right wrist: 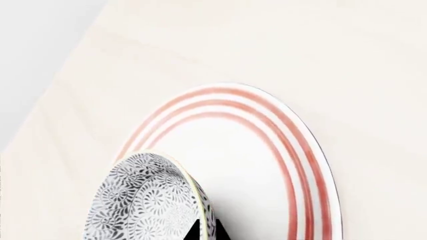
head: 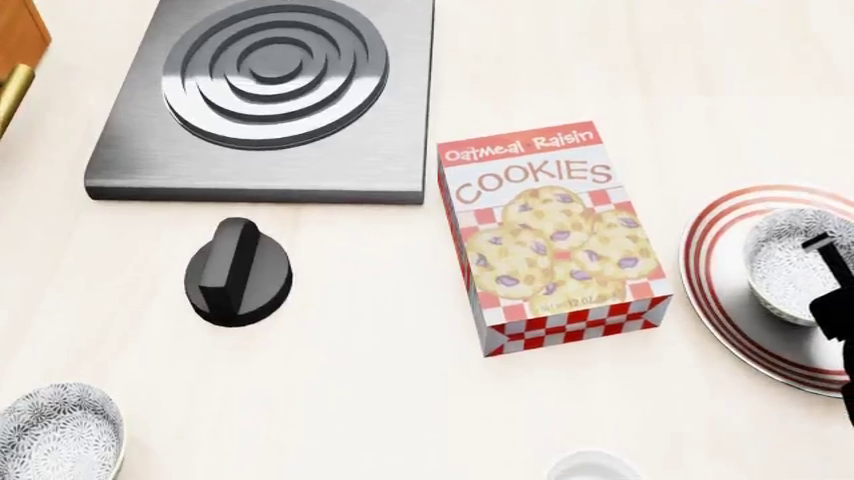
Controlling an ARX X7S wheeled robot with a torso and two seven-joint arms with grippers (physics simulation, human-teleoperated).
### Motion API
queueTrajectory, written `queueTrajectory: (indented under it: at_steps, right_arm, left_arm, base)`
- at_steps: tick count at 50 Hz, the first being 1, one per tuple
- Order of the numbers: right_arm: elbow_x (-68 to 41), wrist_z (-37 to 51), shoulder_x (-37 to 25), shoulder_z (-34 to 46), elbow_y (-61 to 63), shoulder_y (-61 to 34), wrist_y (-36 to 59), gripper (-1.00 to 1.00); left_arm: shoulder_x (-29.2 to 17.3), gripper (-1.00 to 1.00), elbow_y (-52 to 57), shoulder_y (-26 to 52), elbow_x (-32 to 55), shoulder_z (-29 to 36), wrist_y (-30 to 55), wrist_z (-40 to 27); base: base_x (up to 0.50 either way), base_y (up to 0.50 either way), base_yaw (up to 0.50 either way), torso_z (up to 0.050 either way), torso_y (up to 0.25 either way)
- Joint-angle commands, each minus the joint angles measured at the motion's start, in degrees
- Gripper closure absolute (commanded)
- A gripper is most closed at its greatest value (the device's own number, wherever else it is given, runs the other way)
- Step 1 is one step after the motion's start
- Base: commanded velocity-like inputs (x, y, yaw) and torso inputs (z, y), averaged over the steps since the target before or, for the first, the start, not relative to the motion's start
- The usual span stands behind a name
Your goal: Pick the akita bowl from table center and place it on the plate.
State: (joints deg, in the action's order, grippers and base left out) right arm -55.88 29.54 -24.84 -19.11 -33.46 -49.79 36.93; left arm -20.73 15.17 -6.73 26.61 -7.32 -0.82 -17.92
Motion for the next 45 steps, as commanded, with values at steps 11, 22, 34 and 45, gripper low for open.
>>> queueTrajectory:
  at_steps: [11,22,34,45]
  right_arm:
    - [-2.0,-2.0,2.0,-5.1,7.6,2.7,-8.2,-1.00]
    - [-2.4,-5.5,6.3,-9.5,21.0,3.5,-20.1,-1.00]
    - [-5.1,-7.4,8.0,-9.4,40.9,5.3,-23.1,-1.00]
    - [-14.8,-1.2,5.7,-10.0,56.9,8.1,-17.3,-1.00]
  left_arm:
    - [-0.3,-1.00,0.5,0.1,0.4,0.3,0.3,-0.3]
    - [-0.6,-1.00,1.3,0.2,0.7,0.5,0.8,-0.6]
    - [-0.7,-1.00,1.7,0.3,0.9,0.5,0.6,-0.7]
    - [-1.0,-1.00,3.4,-0.4,0.6,0.9,0.6,-0.8]
  base:
    - [0.00,0.00,0.00,0.000,0.000]
    - [0.00,0.00,0.00,0.000,0.000]
    - [0.00,0.00,0.00,0.000,0.000]
    - [0.00,0.00,0.00,0.000,0.000]
